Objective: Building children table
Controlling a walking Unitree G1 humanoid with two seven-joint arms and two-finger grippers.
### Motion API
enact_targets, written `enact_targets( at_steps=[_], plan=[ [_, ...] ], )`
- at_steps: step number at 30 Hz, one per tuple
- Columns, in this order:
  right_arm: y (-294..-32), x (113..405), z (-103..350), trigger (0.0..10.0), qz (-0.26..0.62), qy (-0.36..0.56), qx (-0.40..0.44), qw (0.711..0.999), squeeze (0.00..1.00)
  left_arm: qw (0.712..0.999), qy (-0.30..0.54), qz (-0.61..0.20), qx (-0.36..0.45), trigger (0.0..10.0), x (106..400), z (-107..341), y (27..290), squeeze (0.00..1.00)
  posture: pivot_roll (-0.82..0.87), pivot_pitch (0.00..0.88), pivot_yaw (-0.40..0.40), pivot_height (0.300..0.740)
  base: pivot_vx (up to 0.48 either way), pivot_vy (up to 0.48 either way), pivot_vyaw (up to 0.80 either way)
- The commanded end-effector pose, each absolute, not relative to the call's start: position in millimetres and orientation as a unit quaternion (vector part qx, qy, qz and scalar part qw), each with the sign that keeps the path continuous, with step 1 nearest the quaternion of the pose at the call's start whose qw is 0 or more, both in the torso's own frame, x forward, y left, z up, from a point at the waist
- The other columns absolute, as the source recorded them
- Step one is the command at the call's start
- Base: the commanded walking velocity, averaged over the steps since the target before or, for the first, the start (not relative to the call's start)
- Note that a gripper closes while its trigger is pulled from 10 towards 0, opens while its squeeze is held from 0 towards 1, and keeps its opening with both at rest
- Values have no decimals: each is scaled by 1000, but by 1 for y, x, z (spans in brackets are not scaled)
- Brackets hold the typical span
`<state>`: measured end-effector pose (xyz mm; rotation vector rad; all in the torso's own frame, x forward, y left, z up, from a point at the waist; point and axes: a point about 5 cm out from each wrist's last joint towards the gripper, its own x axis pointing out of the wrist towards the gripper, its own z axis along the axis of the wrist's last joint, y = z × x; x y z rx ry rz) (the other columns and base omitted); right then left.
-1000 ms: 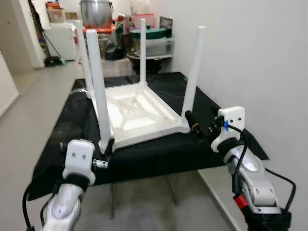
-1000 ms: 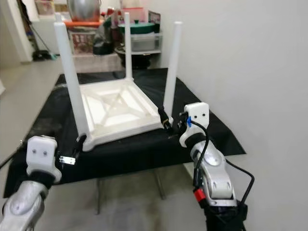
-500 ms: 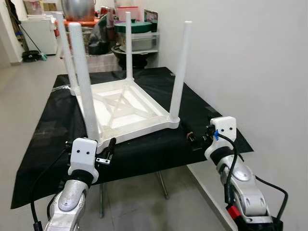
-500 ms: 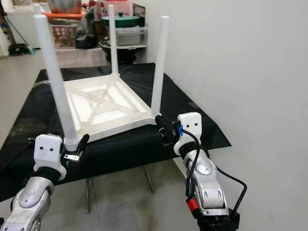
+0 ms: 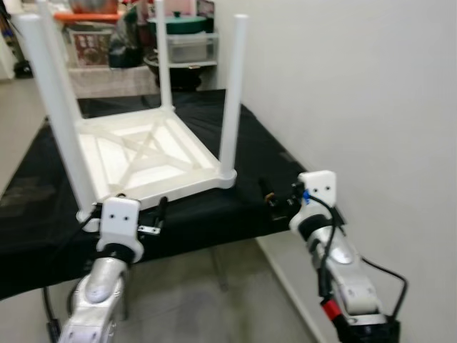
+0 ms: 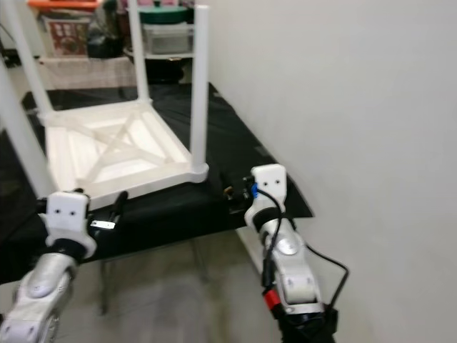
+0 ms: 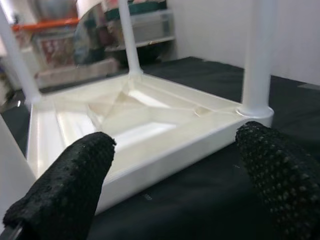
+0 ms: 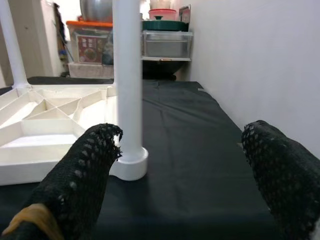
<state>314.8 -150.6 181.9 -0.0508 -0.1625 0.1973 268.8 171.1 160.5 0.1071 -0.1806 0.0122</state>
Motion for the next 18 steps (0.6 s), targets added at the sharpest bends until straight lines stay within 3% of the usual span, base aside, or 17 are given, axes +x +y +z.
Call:
enact_targets(
  at_steps=[1, 8, 15, 18],
  plan=[
    [-153, 315, 182, 10000, 92, -80, -33, 992, 0, 995, -89, 5, 49, 10000, 268, 159, 170, 0, 58, 0, -42, 740, 0, 0, 0],
    [-156, 319, 177, 10000, 88, -63, -34, 994, 0, 992, -106, 40, 51, 10000, 270, 164, 177, 0, 61, 0, -45, 740, 0, 0, 0],
    [-145, 320, 182, 10000, 109, -80, -55, 989, 0, 992, -115, 32, 40, 10000, 271, 167, 174, 0, 63, 0, -44, 740, 0, 0, 679],
    [-148, 321, 179, 10000, 104, -71, -72, 989, 0, 992, -118, 32, 36, 10000, 269, 167, 175, 0, 65, 0, -45, 740, 353, 0, 0]
  ],
)
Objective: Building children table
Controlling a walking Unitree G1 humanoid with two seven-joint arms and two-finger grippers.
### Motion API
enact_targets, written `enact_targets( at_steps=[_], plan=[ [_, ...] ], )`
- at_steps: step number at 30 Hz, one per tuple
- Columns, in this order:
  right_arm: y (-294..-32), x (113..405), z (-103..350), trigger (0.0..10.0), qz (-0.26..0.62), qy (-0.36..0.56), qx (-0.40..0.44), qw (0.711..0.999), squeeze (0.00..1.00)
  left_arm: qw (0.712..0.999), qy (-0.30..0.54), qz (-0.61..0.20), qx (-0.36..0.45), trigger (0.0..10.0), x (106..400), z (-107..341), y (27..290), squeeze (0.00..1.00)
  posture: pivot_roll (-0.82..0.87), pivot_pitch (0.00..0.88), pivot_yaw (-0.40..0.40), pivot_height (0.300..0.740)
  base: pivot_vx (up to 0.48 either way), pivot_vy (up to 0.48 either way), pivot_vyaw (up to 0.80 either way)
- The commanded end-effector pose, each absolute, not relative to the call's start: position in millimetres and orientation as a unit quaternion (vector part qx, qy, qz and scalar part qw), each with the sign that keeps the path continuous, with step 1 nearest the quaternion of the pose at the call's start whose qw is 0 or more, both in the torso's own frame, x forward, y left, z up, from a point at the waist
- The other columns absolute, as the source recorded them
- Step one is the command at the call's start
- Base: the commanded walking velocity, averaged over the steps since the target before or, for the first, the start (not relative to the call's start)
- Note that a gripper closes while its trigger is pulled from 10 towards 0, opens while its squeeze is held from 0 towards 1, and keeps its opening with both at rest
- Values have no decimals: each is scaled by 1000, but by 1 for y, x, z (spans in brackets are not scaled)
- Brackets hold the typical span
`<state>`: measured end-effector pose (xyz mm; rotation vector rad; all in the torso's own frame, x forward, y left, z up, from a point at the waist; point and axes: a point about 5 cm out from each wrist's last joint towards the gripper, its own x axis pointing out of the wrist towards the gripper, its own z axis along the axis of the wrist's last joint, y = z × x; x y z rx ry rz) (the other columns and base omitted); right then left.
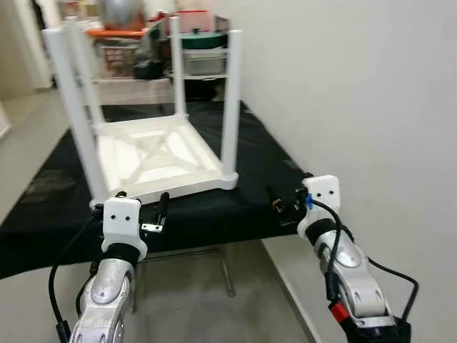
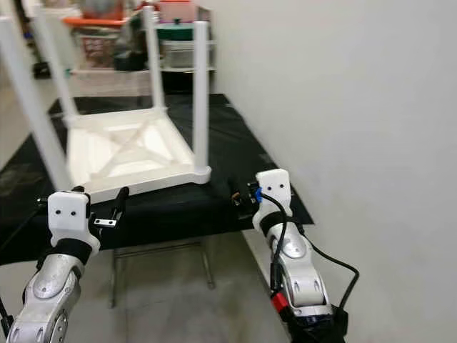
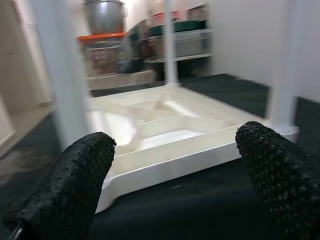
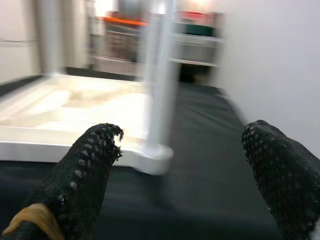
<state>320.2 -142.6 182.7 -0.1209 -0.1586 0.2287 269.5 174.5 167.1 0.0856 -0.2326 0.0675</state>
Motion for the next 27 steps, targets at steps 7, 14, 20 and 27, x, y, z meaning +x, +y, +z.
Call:
enact_targets(
  at_steps=[7, 14, 20, 27],
  plan=[
    [-152, 321, 176, 10000, 93, -68, -72, 991, 0, 991, -124, 32, 30, 10000, 269, 168, 174, 0, 63, 0, -47, 740, 440, 0, 654],
    [-156, 324, 178, 10000, 80, -66, -56, 993, 0, 991, -127, 25, 29, 10000, 270, 168, 171, 0, 61, 0, -47, 740, 480, 0, 0],
    [-161, 325, 180, 10000, 66, -73, -49, 994, 0, 992, -123, 18, 29, 10000, 271, 166, 169, 0, 61, 0, -47, 740, 381, 0, 0],
    [-170, 328, 190, 10000, 48, -92, -44, 994, 0, 992, -122, 17, 33, 10000, 271, 165, 168, 0, 58, 0, -45, 740, 0, 0, 0]
  ],
)
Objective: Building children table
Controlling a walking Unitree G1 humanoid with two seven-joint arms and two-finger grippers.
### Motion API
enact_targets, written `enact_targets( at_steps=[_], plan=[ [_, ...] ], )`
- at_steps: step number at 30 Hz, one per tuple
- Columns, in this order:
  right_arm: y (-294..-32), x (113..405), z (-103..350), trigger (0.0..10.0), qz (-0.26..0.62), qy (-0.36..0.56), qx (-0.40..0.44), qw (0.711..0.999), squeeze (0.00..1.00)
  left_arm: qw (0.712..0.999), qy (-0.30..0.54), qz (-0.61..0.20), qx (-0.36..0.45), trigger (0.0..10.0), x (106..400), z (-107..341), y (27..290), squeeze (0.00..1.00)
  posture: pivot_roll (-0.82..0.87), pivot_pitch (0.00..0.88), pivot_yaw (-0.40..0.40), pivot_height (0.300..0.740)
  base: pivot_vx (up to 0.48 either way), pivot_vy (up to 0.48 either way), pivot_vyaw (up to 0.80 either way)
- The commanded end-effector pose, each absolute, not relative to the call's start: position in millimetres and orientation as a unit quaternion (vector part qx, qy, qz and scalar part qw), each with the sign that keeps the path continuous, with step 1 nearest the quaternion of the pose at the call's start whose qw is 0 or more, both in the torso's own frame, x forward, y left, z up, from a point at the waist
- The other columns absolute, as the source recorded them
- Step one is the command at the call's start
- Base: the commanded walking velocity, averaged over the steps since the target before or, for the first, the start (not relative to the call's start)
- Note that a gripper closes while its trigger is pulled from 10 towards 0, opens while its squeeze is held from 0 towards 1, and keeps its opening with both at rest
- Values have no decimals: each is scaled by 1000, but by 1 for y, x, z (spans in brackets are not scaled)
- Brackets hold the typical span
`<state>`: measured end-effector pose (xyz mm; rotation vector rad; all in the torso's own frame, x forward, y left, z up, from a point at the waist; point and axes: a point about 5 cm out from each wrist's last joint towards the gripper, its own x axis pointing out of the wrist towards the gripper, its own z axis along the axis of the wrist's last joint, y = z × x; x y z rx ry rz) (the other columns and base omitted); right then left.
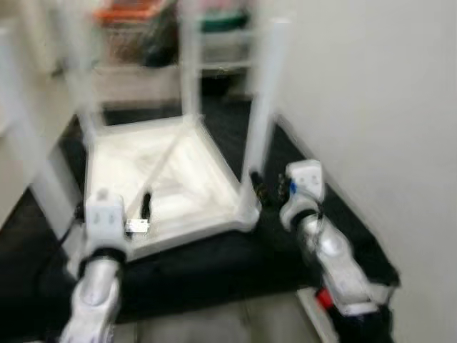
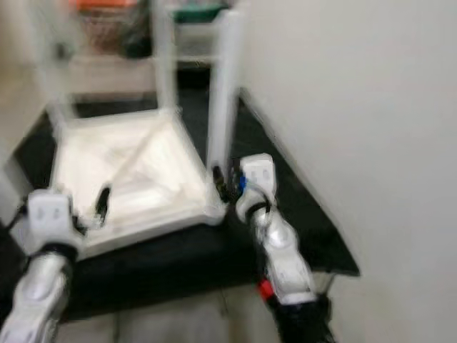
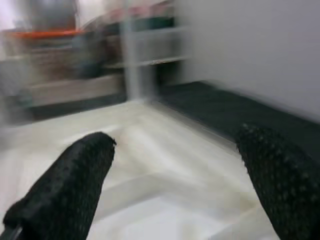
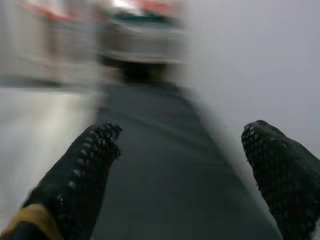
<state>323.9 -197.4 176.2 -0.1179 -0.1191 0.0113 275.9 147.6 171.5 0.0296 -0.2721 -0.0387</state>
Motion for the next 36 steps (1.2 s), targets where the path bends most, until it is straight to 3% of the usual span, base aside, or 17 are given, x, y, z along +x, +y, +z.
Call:
enact_targets(
  at_steps=[1, 15, 18, 23, 29, 36],
  plan=[
    [-172, 329, 194, 10000, 48, -100, -39, 993, 0, 992, -122, 17, 34, 10000, 271, 164, 168, 0, 57, 0, -43, 740, 0, 0, 0],
    [-190, 335, 212, 10000, 51, -127, -58, 989, 0, 992, -114, 15, 44, 10000, 273, 161, 167, 0, 60, 0, -44, 740, 0, 0, 0],
    [-199, 341, 231, 10000, 66, -141, -50, 986, 0, 991, -101, 65, 60, 10000, 273, 158, 185, 0, 65, 0, -47, 740, 0, 0, 0],
    [-206, 343, 249, 10000, 82, -160, -48, 983, 0, 990, -94, 82, 68, 10000, 273, 156, 192, 0, 62, 0, -47, 740, 0, 0, 0],
    [-203, 342, 255, 10000, 86, -170, -65, 980, 0, 992, -93, 28, 75, 10000, 271, 152, 168, 0, 59, 0, -41, 740, 0, 0, 508],
    [-197, 341, 248, 10000, 94, -160, -49, 981, 0, 992, -89, 7, 85, 10000, 271, 151, 163, 0, 61, 0, -40, 740, 0, 0, 800]
  ],
)
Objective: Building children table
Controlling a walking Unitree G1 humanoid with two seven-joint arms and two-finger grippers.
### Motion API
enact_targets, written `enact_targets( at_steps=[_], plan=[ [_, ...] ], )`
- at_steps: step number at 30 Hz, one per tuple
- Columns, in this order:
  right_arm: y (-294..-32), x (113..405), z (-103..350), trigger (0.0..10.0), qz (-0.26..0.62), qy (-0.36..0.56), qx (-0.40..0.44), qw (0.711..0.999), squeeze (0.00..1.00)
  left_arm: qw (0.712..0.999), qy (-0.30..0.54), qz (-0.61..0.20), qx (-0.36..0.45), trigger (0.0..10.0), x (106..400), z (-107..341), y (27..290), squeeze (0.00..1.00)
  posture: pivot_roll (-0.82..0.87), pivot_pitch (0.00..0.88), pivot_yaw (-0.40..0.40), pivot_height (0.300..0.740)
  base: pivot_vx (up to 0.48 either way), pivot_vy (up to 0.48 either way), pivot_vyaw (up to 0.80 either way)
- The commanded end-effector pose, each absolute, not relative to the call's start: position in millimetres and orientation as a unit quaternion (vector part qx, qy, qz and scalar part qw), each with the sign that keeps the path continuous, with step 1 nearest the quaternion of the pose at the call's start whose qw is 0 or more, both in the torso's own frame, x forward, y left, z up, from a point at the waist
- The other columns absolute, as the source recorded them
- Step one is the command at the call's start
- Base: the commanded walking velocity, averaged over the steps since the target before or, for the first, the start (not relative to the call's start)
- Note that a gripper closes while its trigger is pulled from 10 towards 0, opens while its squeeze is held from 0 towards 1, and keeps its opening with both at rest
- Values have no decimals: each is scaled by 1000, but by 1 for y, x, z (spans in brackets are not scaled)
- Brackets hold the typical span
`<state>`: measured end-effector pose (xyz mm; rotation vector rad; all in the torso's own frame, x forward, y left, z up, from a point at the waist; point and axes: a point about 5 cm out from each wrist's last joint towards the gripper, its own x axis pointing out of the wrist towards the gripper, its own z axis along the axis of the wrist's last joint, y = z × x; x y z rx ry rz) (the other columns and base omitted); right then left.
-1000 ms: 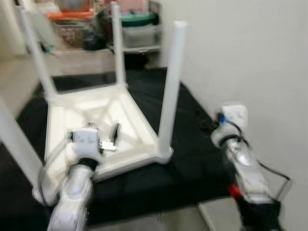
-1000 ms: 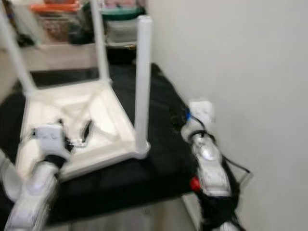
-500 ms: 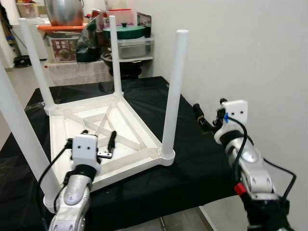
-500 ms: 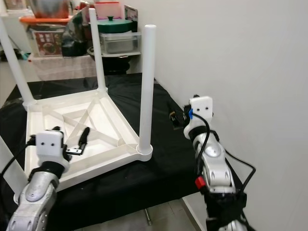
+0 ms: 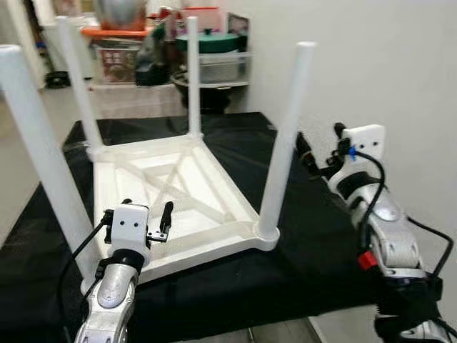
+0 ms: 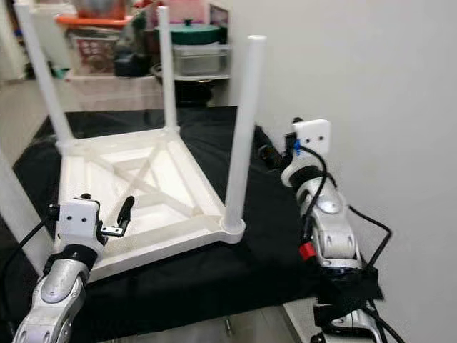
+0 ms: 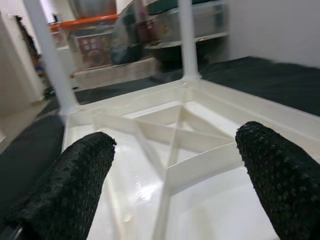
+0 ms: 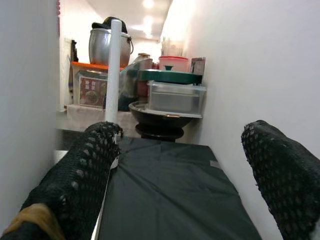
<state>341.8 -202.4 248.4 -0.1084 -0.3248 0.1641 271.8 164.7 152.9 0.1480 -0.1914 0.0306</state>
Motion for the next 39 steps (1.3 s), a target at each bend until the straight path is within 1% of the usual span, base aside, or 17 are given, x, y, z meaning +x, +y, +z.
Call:
enact_targets(
  at_steps=[1, 5, 7, 10, 16, 18, 20, 22, 23, 26, 27, 29, 30, 32, 33, 35, 39],
  plan=[
    [-197, 342, 247, 10000, 93, -157, -48, 982, 0, 992, -89, -1, 87, 10000, 270, 151, 162, 0, 60, 0, -39, 740, 0, 0, 800],
    [-198, 342, 245, 10000, 92, -152, -42, 983, 0, 991, -89, -26, 92, 10000, 269, 150, 156, 0, 60, 0, -38, 740, 0, 0, 800],
    [-194, 341, 242, 10000, 102, -144, -40, 983, 0, 991, -85, -18, 101, 10000, 269, 149, 161, 0, 60, 0, -37, 740, 0, 0, 800],
    [-188, 340, 236, 10000, 113, -132, -45, 984, 0, 991, -79, -3, 109, 10000, 269, 148, 169, 0, 67, 0, -42, 740, 0, 0, 0],
    [-190, 341, 231, 10000, 108, -115, -40, 987, 0, 991, -77, 2, 112, 10000, 267, 149, 178, 0, 69, 0, -42, 740, 0, 0, 0],
    [-197, 343, 232, 10000, 86, -106, -47, 990, 0, 990, -75, 4, 117, 10000, 266, 148, 183, 0, 69, 0, -41, 740, 0, 0, 0],
    [-220, 346, 247, 10000, 40, -102, -23, 994, 0, 990, -68, 9, 127, 10000, 264, 145, 191, 0, 60, 0, -36, 740, 0, 0, 0],
    [-235, 341, 263, 10000, 37, -111, -4, 993, 0, 989, -66, 9, 130, 10000, 264, 144, 193, 0, 44, 0, -26, 740, 0, 0, 0],
    [-235, 341, 263, 10000, 37, -111, -4, 993, 0, 989, -66, 9, 130, 10000, 264, 144, 193, 0, 44, 0, -26, 740, 0, 0, 0],
    [-251, 325, 280, 10000, 72, -127, -32, 989, 0, 990, -64, -3, 127, 10000, 266, 142, 187, 0, 22, 0, -13, 740, 0, 0, 0],
    [-251, 325, 280, 10000, 72, -127, -32, 989, 0, 990, -64, -3, 127, 10000, 266, 142, 187, 0, 22, 0, -13, 740, 0, 0, 0],
    [-263, 317, 280, 10000, 99, -122, -67, 985, 0, 990, -65, -23, 124, 10000, 268, 141, 178, 0, 17, 0, -10, 740, 0, 0, 0],
    [-263, 317, 280, 10000, 99, -122, -67, 985, 0, 990, -65, -23, 124, 10000, 268, 141, 178, 0, 17, 0, -10, 740, 0, 0, 0],
    [-261, 313, 276, 10000, 138, -110, -71, 982, 0, 989, -67, -31, 125, 10000, 269, 142, 174, 0, 17, 0, -10, 740, 0, 0, 0],
    [-258, 310, 273, 10000, 164, -107, -79, 977, 0, 989, -67, -35, 127, 10000, 270, 142, 173, 0, 18, 0, -8, 740, 0, 0, 0],
    [-253, 300, 271, 10000, 234, -98, -57, 966, 0, 988, -67, -40, 130, 10000, 270, 142, 172, 0, 20, 0, -8, 740, 0, 0, 0],
    [-248, 294, 272, 10000, 271, -93, -62, 956, 0, 988, -66, -44, 131, 10000, 270, 142, 172, 0, 25, 0, -11, 740, 0, 0, 0]
  ],
)
